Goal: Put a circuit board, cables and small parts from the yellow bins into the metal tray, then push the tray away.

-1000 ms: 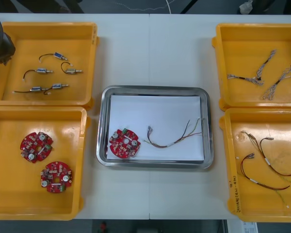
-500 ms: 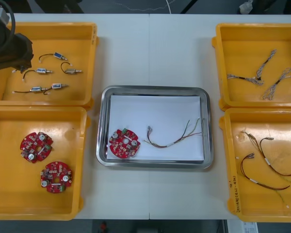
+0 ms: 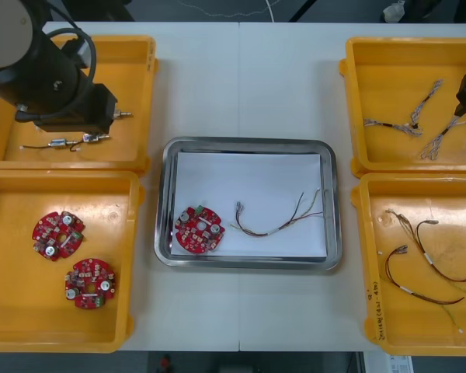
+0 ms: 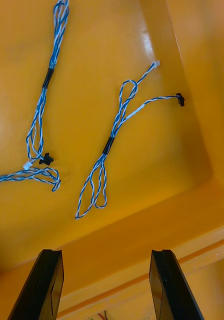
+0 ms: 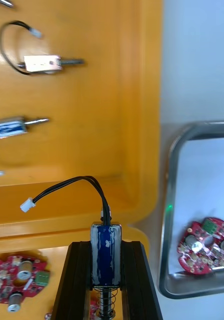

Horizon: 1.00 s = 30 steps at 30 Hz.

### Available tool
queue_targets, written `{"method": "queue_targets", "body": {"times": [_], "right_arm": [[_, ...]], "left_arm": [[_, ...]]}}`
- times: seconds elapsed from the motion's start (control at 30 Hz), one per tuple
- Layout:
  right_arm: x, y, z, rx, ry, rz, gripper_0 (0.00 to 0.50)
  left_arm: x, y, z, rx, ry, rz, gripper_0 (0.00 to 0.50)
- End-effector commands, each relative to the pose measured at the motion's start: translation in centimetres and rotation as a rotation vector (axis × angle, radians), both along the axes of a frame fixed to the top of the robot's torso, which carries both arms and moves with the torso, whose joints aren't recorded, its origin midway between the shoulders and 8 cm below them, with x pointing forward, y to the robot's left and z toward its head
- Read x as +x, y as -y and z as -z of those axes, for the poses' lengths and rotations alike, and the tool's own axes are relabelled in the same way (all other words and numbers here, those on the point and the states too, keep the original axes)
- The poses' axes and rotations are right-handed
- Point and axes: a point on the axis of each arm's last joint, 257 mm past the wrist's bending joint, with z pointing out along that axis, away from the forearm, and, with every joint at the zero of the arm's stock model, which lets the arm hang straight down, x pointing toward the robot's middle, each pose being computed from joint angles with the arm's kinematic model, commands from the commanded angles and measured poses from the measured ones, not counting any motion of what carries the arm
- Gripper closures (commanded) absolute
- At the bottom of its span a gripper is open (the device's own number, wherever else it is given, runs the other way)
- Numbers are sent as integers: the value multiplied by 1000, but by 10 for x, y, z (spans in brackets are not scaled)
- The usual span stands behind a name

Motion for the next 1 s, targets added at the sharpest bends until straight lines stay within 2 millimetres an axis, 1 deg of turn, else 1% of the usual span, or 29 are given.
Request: {"method": "queue_targets", "body": {"times": [0.03,0.07,0.2,0.27,0.33,0.43,0.5,0.53,0.6,0.67,0.77,0.87,0.9,0.97,1.0], "right_arm": [[16,-6,-9,117,58,136,0],[19,-8,-6,138,57,161,0],[32,-11,4,189,50,231,0],[44,-9,8,212,65,268,0],[54,-10,9,225,85,291,0],[69,-11,4,241,126,318,0],[76,-9,2,241,147,323,0],[79,-5,1,236,162,328,0],[80,4,2,223,172,334,0],[78,13,9,214,169,346,0],[78,18,18,211,163,355,0],[76,21,32,214,154,369,0],[76,22,32,214,154,370,0],[72,24,44,220,138,379,0],[71,25,47,221,134,382,0]], "left_arm": [[-16,49,10,-56,-33,30,500],[-19,57,14,-59,-44,44,500],[-27,78,28,-51,-68,78,500],[-30,89,34,-47,-78,98,500],[-33,98,40,-45,-85,115,500],[-37,108,47,-35,-93,134,500],[-37,114,50,-39,-89,147,500],[-38,119,53,-39,-87,156,499],[-39,123,58,-29,-88,167,500],[-40,130,62,-28,-85,182,500],[-39,140,66,-33,-80,195,500],[-33,152,64,-62,-65,197,499],[-31,154,64,-67,-63,196,500],[-24,159,63,-73,-55,190,500],[-22,161,63,-74,-52,190,499]]}}
